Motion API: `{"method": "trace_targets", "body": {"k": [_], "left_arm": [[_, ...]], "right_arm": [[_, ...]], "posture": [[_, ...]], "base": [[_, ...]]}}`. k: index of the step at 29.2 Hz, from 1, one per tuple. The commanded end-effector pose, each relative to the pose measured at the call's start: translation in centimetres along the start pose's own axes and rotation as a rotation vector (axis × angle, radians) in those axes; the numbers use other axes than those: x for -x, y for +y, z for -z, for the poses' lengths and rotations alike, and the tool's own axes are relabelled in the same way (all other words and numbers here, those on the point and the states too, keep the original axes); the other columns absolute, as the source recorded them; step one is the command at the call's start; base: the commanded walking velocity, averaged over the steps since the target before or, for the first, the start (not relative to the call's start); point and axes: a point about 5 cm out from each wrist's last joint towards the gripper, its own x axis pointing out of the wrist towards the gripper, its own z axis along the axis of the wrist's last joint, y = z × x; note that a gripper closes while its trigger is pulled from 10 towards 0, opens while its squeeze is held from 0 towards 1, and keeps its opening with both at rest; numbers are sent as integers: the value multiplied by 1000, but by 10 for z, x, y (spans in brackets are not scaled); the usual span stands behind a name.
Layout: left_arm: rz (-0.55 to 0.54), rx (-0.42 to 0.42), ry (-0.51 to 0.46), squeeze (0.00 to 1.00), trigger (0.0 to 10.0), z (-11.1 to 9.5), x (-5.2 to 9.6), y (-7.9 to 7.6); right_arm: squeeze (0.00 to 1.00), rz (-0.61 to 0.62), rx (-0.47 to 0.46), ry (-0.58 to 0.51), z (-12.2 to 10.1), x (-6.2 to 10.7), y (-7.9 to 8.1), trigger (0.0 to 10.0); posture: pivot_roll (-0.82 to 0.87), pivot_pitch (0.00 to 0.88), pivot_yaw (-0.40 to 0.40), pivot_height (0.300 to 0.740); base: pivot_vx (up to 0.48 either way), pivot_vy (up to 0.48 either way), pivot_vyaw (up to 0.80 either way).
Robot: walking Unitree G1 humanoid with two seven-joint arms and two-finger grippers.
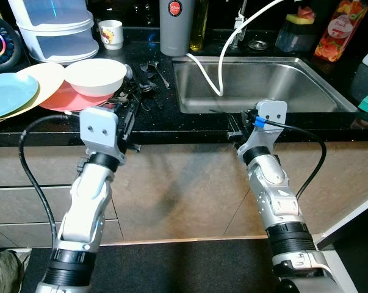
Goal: Kitchen organization
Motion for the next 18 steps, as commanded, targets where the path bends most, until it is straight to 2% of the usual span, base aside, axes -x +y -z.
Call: {"method": "trace_targets", "body": {"k": [1,4,7,9,10,11,12,14,15,16,17,18], "left_arm": [[-4,3,-25,0,10000,-8,-2,2],[71,-18,113,0,10000,18,16,-11],[91,15,172,0,10000,30,30,-20],[85,29,171,0,10000,30,29,-22],[69,36,134,0,10000,21,19,-21],[69,36,134,0,10000,21,19,-21],[55,45,120,0,10000,16,13,-20],[56,47,134,0,10000,19,14,-20],[71,38,208,0,10000,32,25,-20],[71,38,208,0,10000,32,25,-20],[106,-2,338,0,10000,55,48,-20],[115,-14,402,0,10000,66,61,-21]], "right_arm": [[0,-2,12,40,8,3,-1,10000],[0,-24,-51,-80,-10,6,12,10000],[0,-42,-77,-196,-35,2,17,10000],[0,-53,-50,-228,-44,-1,18,10000],[0,-32,-31,-153,-31,-2,14,10000],[0,-32,-31,-153,-31,-2,14,10000],[0,-16,-32,-80,-14,3,12,10000],[0,-20,-37,-64,-8,6,13,10000],[0,-31,-50,-51,-3,12,15,10000],[0,-31,-50,-51,-3,12,15,10000],[0,-19,-48,-32,2,18,14,10000],[0,-2,-45,-13,8,22,11,10000]], "posture": [[10,155,-16,740],[14,151,-10,740],[0,153,-12,740],[0,153,-12,740],[3,156,-12,740],[3,156,-12,740],[14,152,-13,740],[14,152,-13,740],[14,153,-13,740],[14,153,-13,740],[0,157,-13,740],[1,157,-15,740]], "base": [[0,0,0],[0,0,0],[0,0,0],[0,0,0],[0,0,0],[0,0,0],[0,0,0],[0,0,0],[0,0,0],[0,0,0],[0,0,0],[0,0,0]]}}
